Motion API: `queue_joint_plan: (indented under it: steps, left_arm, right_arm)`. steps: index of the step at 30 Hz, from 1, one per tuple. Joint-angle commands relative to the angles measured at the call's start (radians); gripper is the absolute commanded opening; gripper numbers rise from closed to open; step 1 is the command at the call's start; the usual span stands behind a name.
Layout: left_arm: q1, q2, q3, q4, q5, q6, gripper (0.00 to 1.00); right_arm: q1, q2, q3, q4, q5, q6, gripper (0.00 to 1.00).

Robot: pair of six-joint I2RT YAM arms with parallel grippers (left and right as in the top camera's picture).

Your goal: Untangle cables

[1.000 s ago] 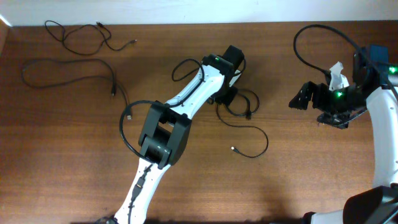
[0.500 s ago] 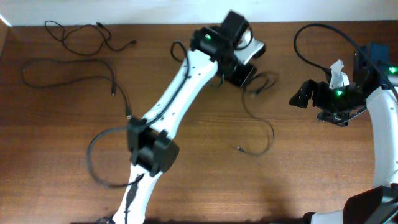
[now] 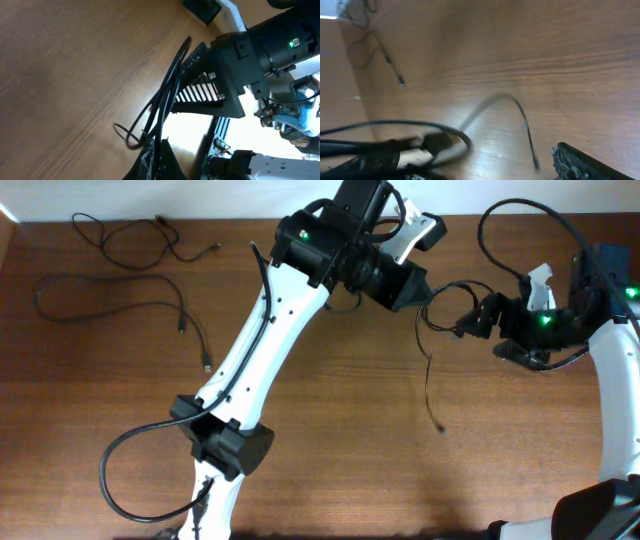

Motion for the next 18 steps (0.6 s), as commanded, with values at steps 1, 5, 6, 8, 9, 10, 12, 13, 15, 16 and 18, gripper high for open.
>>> queue_joint_plan:
  steps: [1,5,6,8,9,10,12,13,15,16,18]
  left_arm:
    - [-0.001,-0.005,0.004,-0.002,0.034,-0.096,0.00]
    - [-0.001,-0.005,0.004,-0.002,0.074,-0.146,0.00]
    - [-0.001,-0.005,0.004,-0.002,0.103,-0.164,0.00]
    - [-0.001,-0.005,0.004,0.002,0.172,-0.185,0.00]
    - [-0.001,-0.005,0.004,0.007,0.220,-0.185,0.00]
    - [0.001,-0.005,0.004,0.018,0.270,-0.185,0.00]
    - [0.004,-0.005,0.004,0.034,0.351,-0.185,0.00]
    - [0.006,-0.005,0.004,0.036,0.354,-0.185,0.00]
    - [0.011,-0.005,0.004,0.035,0.355,-0.185,0.00]
    - [0.016,-0.005,0.004,0.032,0.361,-0.185,0.00]
    - [0.032,-0.006,0.004,0.028,0.383,-0.184,0.00]
  right_arm:
    - [0.004,0.004,-0.006,0.026,-0.115,0.004,0.98]
    - [0.004,0.004,-0.006,0.067,-0.153,0.005,0.99]
    - [0.004,0.004,-0.006,0.080,-0.153,0.005,0.99]
    - [0.005,0.004,-0.006,0.102,-0.127,0.005,0.98]
    - [0.005,0.004,-0.006,0.113,-0.077,0.005,0.98]
    - [0.005,0.004,-0.006,0.117,-0.010,0.006,0.99]
    - [0.005,0.004,-0.006,0.111,0.157,0.047,0.98]
    - [0.004,0.004,-0.006,0.100,0.253,0.100,0.98]
    - [0.003,0.004,-0.006,0.088,0.370,0.156,0.99]
    - [0.003,0.004,-0.006,0.087,0.422,0.177,0.99]
    - [0.003,0.004,-0.006,0.087,0.468,0.196,0.99]
